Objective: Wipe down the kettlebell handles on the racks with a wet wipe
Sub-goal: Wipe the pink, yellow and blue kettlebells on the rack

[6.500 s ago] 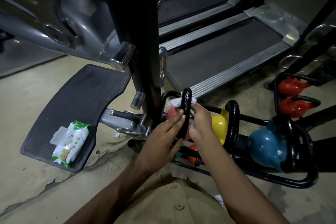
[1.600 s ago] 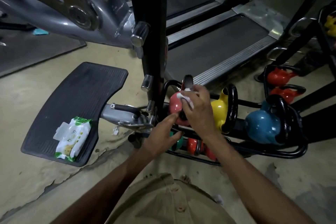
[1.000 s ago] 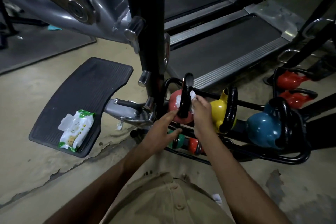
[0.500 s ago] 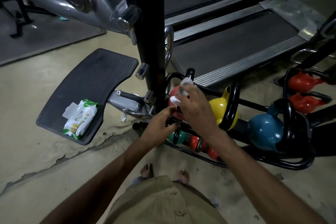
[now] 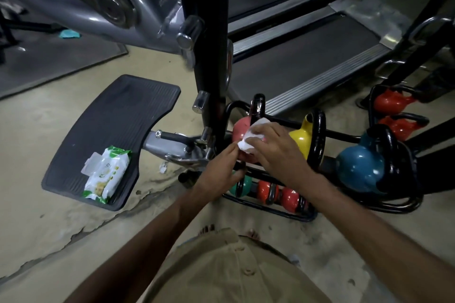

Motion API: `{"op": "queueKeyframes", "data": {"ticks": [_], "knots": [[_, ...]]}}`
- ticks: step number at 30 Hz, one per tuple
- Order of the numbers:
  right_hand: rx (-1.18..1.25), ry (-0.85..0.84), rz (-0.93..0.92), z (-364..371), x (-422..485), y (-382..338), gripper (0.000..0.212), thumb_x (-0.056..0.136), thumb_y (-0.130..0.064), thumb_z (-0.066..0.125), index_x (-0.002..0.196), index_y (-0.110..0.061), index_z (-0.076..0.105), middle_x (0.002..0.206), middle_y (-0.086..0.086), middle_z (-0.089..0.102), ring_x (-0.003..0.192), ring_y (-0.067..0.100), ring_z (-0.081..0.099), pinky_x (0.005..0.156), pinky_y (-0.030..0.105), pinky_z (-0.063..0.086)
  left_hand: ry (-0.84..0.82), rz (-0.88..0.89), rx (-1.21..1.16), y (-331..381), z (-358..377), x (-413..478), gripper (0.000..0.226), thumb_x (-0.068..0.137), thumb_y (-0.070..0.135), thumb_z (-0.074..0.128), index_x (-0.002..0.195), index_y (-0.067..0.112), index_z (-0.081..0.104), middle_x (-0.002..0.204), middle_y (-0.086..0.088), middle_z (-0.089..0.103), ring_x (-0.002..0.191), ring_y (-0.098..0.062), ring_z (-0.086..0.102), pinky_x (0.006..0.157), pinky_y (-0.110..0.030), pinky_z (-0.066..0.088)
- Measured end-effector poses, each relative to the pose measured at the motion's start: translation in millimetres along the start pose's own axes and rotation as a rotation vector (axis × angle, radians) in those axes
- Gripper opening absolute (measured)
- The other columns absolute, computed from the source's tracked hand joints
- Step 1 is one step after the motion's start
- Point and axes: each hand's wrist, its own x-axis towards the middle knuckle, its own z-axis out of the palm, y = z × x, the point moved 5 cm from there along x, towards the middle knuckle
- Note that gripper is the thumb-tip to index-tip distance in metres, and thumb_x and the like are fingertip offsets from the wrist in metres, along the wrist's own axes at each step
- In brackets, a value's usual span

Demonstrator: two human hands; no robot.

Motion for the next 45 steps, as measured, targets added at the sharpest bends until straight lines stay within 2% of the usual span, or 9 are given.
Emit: {"op": "queueKeyframes", "data": {"ticks": [3, 5, 11, 16, 19, 26, 32, 39, 45], "knots": [[0.351, 0.288, 0.632, 3.5, -20.6, -14.5, 0.019, 0.098, -0.007, 0.066, 0.117, -0.011, 0.068, 0.12, 0.004, 0.062, 0.112, 0.016, 0.059, 0.096, 0.026, 0.05, -0.062, 0.01, 0.074, -7.7, -0.7, 4.3, 0.075, 0.097, 0.026, 0.068, 0.161, 0.022, 0.03, 0.165, 0.008, 0.033, 0.139, -0.013, 0.048, 0.111, -0.034, 0.047], [0.677, 0.399, 1.005, 19.5, -31.0, -18.6, 0.019, 0.101, -0.009, 0.059, 0.113, -0.021, 0.067, 0.108, -0.003, 0.067, 0.1, 0.009, 0.063, 0.086, 0.03, 0.053, -0.09, 0.03, 0.106, -12.2, -1.4, 6.2, 0.078, 0.098, 0.028, 0.067, 0.163, 0.026, 0.024, 0.168, 0.009, 0.028, 0.144, -0.016, 0.044, 0.115, -0.037, 0.044], [1.207, 0.443, 1.299, 38.4, -6.7, -4.5, 0.032, 0.102, -0.001, 0.047, 0.12, -0.011, 0.071, 0.099, 0.001, 0.078, 0.086, 0.006, 0.073, 0.072, 0.019, 0.054, -0.129, 0.098, 0.151, -18.3, -4.6, 11.9, 0.076, 0.098, 0.026, 0.067, 0.162, 0.018, 0.029, 0.167, 0.005, 0.03, 0.144, -0.018, 0.045, 0.117, -0.035, 0.042], [0.993, 0.502, 1.22, 35.3, -31.5, -22.8, 0.021, 0.102, -0.006, 0.056, 0.116, -0.017, 0.068, 0.109, 0.001, 0.072, 0.095, 0.007, 0.067, 0.081, 0.025, 0.054, -0.127, 0.138, 0.112, -20.4, -6.7, 9.5, 0.08, 0.097, 0.024, 0.069, 0.164, 0.023, 0.025, 0.168, 0.009, 0.029, 0.141, -0.015, 0.047, 0.109, -0.021, 0.037], [0.499, 0.459, 0.936, 23.6, -29.3, -37.3, 0.019, 0.096, -0.003, 0.064, 0.111, -0.014, 0.069, 0.116, 0.0, 0.059, 0.106, 0.01, 0.059, 0.091, 0.027, 0.053, -0.141, 0.129, 0.108, -23.4, -6.4, 10.3, 0.076, 0.096, 0.022, 0.069, 0.161, 0.02, 0.031, 0.167, 0.007, 0.031, 0.138, -0.016, 0.051, 0.106, -0.021, 0.039], [-0.368, -0.109, 0.048, 20.9, 7.9, -25.4, 0.022, 0.106, -0.019, 0.053, 0.112, -0.009, 0.071, 0.137, 0.018, 0.061, 0.141, 0.036, 0.049, 0.121, 0.058, 0.029, -0.171, 0.171, 0.068, -27.2, -3.3, 12.6, 0.066, 0.088, 0.016, 0.066, 0.151, 0.017, 0.044, 0.15, 0.006, 0.048, 0.12, -0.021, 0.061, 0.091, -0.034, 0.055], [-0.55, -0.557, -0.172, 29.2, 51.0, -23.5, 0.028, 0.096, -0.024, 0.05, 0.091, -0.012, 0.074, 0.09, 0.005, 0.072, 0.112, 0.033, 0.061, 0.123, 0.067, 0.016, -0.172, 0.137, 0.12, -28.9, -2.7, 11.6, 0.065, 0.091, 0.017, 0.068, 0.151, 0.017, 0.043, 0.155, 0.008, 0.044, 0.12, -0.021, 0.062, 0.089, -0.026, 0.05], [-0.433, -0.247, -0.388, 11.9, 8.1, -25.9, 0.025, 0.102, -0.006, 0.044, 0.106, -0.009, 0.068, 0.111, 0.01, 0.063, 0.114, 0.031, 0.056, 0.117, 0.054, 0.035, -0.121, 0.082, 0.088, -27.4, 0.2, 9.2, 0.071, 0.092, 0.015, 0.063, 0.158, 0.025, 0.039, 0.165, 0.013, 0.033, 0.124, -0.016, 0.061, 0.085, -0.02, 0.047], [-0.184, 0.064, -0.032, 14.0, -19.6, -31.2, 0.017, 0.099, 0.001, 0.055, 0.103, -0.004, 0.071, 0.108, 0.013, 0.065, 0.103, 0.031, 0.06, 0.101, 0.04, 0.047, -0.124, 0.084, 0.021, -24.9, -3.0, 8.3, 0.076, 0.09, 0.012, 0.064, 0.159, 0.029, 0.038, 0.165, 0.016, 0.033, 0.135, -0.007, 0.052, 0.1, -0.015, 0.041]]}}
